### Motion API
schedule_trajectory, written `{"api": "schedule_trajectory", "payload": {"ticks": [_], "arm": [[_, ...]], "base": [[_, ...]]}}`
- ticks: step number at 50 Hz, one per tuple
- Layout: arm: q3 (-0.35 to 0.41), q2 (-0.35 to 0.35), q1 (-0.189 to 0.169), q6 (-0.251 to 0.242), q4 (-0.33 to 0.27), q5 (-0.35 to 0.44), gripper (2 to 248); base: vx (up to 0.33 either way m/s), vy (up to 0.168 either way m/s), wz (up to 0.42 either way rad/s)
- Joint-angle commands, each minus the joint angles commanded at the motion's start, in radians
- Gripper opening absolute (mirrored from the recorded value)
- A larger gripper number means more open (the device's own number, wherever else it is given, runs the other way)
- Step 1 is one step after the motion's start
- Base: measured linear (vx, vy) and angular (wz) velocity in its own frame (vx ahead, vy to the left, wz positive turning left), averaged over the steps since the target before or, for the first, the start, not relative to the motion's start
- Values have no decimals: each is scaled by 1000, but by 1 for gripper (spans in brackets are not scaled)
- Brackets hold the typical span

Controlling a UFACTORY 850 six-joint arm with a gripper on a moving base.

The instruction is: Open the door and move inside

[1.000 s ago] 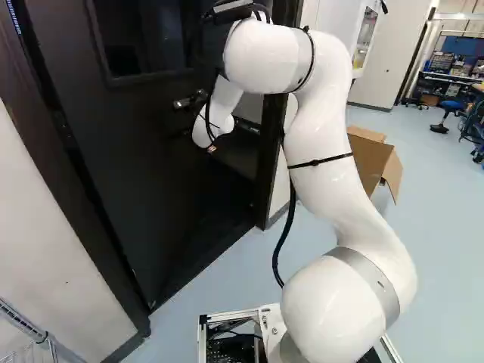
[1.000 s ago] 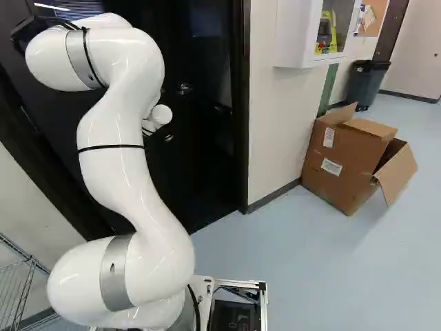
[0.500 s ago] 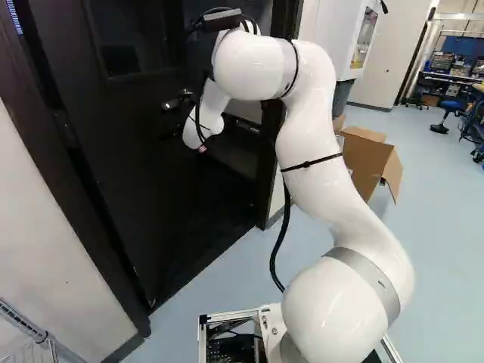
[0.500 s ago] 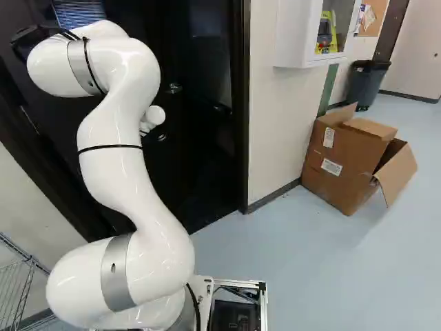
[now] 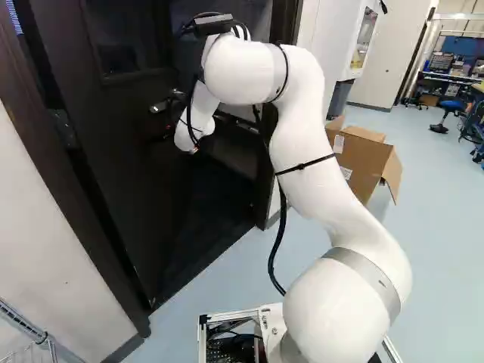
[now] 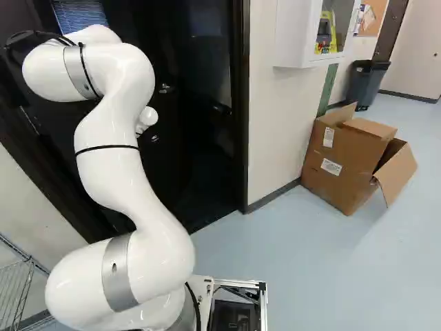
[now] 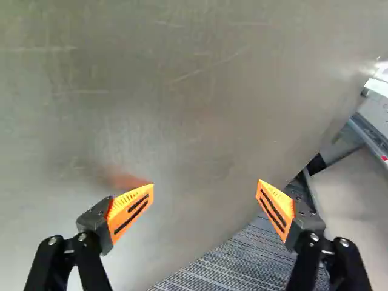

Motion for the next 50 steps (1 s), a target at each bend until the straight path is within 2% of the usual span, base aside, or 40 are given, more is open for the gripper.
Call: {"api": "schedule_trajectory", "payload": {"ticks": [30,50], "arm": [[17,12,71,0,-120,-34,247],[7,6,105,0,-130,-36,247]], "base": [[0,0,0],[0,0,0]]}}
